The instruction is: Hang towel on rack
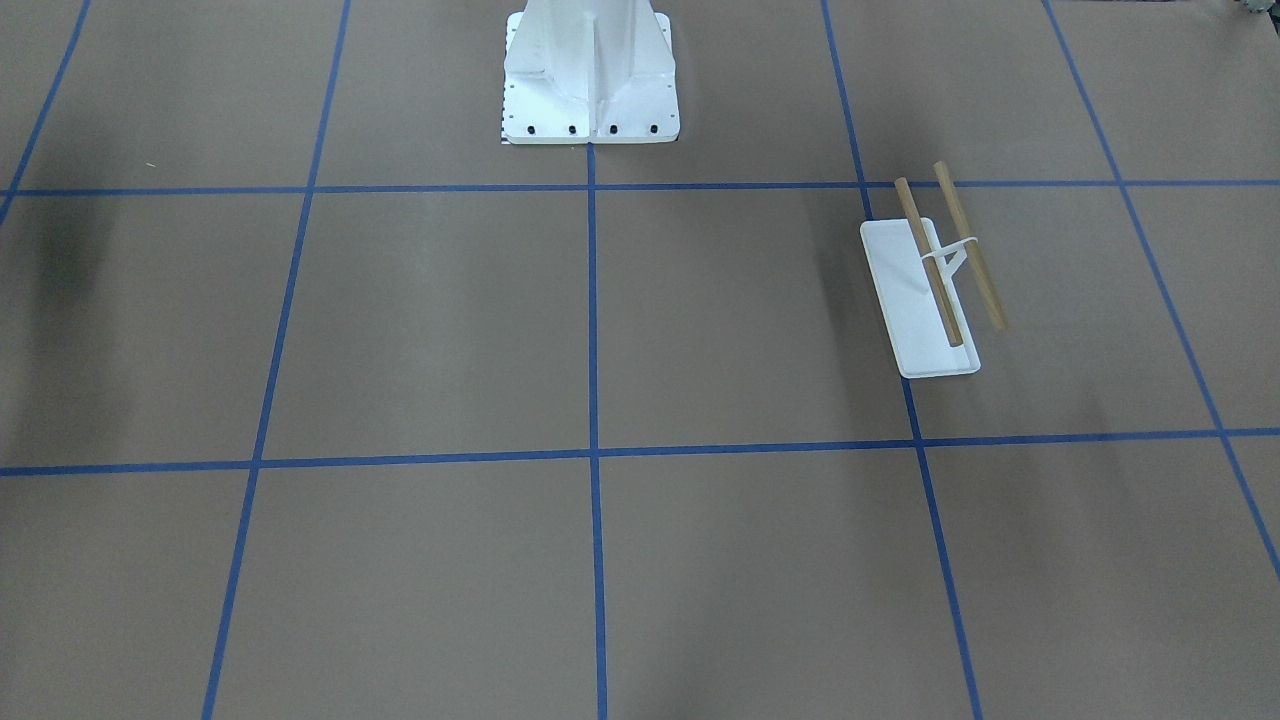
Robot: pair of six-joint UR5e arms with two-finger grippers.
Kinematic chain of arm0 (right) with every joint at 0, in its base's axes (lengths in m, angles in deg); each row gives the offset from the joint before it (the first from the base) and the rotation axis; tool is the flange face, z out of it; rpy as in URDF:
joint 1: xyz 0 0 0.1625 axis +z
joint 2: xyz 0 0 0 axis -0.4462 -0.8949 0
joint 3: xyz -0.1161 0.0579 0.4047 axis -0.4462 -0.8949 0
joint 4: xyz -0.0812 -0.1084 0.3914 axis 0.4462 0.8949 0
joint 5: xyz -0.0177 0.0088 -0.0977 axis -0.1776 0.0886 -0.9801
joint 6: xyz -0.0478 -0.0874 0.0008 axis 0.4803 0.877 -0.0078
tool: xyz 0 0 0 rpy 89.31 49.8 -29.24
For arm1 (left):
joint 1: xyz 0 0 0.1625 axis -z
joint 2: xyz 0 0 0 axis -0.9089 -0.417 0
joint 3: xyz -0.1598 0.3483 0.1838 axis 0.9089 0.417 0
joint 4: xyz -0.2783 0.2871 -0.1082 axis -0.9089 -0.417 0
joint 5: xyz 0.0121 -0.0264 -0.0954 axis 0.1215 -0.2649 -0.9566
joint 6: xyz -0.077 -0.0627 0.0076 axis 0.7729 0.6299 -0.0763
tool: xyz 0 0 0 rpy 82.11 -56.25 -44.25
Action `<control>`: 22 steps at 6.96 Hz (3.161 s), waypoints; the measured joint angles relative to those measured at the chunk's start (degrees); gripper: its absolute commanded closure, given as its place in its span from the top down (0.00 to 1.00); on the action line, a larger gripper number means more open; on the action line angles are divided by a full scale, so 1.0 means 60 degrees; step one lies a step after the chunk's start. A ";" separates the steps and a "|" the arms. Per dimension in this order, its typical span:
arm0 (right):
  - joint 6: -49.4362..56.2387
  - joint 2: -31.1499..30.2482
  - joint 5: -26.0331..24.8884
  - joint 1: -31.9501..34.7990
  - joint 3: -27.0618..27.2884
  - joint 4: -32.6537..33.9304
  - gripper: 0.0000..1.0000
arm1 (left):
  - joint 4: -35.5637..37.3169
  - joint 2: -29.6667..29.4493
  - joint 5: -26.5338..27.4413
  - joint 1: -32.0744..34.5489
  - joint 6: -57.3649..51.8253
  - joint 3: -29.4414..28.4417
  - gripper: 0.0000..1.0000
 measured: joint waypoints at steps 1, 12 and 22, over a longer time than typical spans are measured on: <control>-0.0258 0.0029 -0.0536 -0.0022 -0.0475 -0.0386 0.97 | -0.0003 0.0000 -0.0048 0.0000 -0.0004 -0.0061 0.98; -0.0823 0.0481 -0.3242 -0.0465 -0.3680 -0.3013 0.00 | -0.0006 -0.0135 -0.0075 -0.0015 0.0337 -0.0035 0.98; -0.2074 0.3714 -0.3225 -0.0477 0.2140 0.6059 0.00 | -0.0717 -0.0761 -0.0567 -0.0072 0.2314 0.0133 0.98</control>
